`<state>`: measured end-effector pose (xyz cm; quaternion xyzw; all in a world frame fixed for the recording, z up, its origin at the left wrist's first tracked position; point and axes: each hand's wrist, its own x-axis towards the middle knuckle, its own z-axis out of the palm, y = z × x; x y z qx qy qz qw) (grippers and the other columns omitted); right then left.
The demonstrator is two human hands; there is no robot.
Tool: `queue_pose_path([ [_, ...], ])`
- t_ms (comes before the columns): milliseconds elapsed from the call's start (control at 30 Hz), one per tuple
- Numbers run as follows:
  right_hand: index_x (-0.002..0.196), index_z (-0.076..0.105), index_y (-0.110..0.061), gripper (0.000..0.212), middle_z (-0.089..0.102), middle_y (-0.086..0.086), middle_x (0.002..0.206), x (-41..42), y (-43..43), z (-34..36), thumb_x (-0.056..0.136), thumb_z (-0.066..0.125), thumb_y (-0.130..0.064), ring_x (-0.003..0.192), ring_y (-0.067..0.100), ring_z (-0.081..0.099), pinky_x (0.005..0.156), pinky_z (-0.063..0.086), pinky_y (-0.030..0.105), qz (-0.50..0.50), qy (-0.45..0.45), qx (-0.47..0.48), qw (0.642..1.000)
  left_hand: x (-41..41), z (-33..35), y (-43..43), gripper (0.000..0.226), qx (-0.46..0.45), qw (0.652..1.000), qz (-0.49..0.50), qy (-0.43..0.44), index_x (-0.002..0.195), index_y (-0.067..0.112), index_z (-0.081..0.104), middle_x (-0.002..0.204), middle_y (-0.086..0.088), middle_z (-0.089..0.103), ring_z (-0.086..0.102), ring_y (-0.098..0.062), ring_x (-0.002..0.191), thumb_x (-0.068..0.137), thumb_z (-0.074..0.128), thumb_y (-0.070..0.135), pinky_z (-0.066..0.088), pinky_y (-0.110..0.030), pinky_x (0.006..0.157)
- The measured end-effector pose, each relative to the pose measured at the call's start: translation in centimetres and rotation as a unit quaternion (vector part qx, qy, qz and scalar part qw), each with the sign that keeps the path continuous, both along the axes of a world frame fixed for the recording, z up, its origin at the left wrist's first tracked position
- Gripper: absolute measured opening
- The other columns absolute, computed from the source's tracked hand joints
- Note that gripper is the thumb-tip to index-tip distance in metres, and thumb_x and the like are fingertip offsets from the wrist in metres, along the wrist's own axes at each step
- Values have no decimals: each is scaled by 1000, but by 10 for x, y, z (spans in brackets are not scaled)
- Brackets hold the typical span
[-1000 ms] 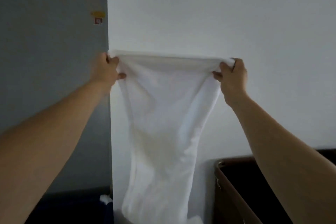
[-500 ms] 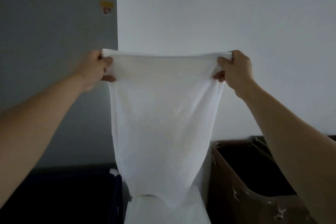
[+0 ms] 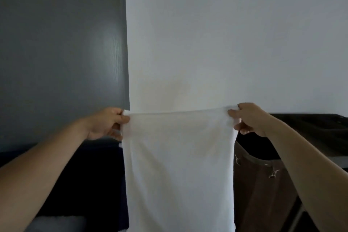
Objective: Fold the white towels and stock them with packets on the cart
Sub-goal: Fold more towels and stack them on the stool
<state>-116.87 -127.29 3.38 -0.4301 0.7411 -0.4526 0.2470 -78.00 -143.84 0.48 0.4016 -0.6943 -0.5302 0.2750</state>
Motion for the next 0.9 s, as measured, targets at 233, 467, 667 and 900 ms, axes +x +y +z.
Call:
queue_pose_path([
  [233, 114, 52, 8, 23, 62, 26, 107, -25, -21, -66, 99, 56, -10, 63, 32, 69, 48, 53, 33, 48, -81, 165, 982, -25, -66, -23, 13, 107, 987, -46, -108, 107, -3, 57, 92, -20, 70, 68, -28, 75, 100, 53, 7, 58, -37, 59],
  [467, 95, 52, -3, 7, 58, 24, 93, -37, -121, -15, 97, 57, -7, 50, 26, 65, 51, 59, 38, -17, -73, -133, 988, -79, -6, -105, 7, -83, 976, 178, 94, 105, -1, 50, 93, -14, 45, 47, -21, 73, 101, 50, 5, 56, -29, 42],
  [667, 84, 52, -20, 18, 60, 6, 79, -21, -139, 121, 96, 55, -8, 54, 22, 64, 65, 61, 45, -33, 7, -377, 926, -79, 137, -103, 25, -263, 904, 239, 239, 79, 13, 42, 82, -2, 38, 44, -12, 69, 102, 48, 5, 58, -26, 50],
  [900, 87, 51, -30, 17, 60, -8, 78, 3, -78, 153, 95, 53, -16, 58, 14, 67, 76, 59, 50, -52, 49, -467, 882, -53, 176, -42, 20, -355, 868, 207, 278, 86, 17, 47, 88, 1, 46, 56, -11, 77, 103, 48, 7, 61, -27, 62],
])
